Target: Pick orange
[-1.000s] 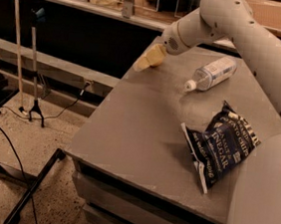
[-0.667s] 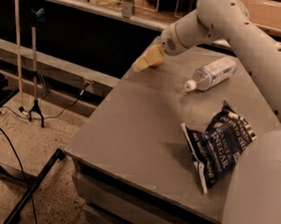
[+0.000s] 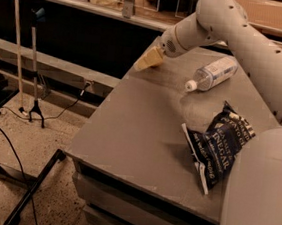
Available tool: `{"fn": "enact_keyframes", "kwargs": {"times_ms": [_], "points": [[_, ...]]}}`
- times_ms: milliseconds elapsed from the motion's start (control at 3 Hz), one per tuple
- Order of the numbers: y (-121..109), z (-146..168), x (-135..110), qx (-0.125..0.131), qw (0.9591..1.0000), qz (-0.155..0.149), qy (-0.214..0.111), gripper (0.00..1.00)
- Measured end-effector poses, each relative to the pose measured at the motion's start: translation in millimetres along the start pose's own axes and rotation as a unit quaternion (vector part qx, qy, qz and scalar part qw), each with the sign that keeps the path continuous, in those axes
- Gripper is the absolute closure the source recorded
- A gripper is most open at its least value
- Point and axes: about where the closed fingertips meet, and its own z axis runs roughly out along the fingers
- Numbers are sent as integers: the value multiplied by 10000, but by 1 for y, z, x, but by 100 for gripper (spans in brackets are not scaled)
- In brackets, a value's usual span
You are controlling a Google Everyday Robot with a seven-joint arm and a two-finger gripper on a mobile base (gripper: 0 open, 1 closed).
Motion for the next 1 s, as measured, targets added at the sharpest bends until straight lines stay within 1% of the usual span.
{"fn": "enact_keyframes", "kwargs": {"times_ms": [667,1000], "points": [[3,6,1,-48,10000,-2,18,69],[5,5,-5,-107,9999,-35,-14,92]]}}
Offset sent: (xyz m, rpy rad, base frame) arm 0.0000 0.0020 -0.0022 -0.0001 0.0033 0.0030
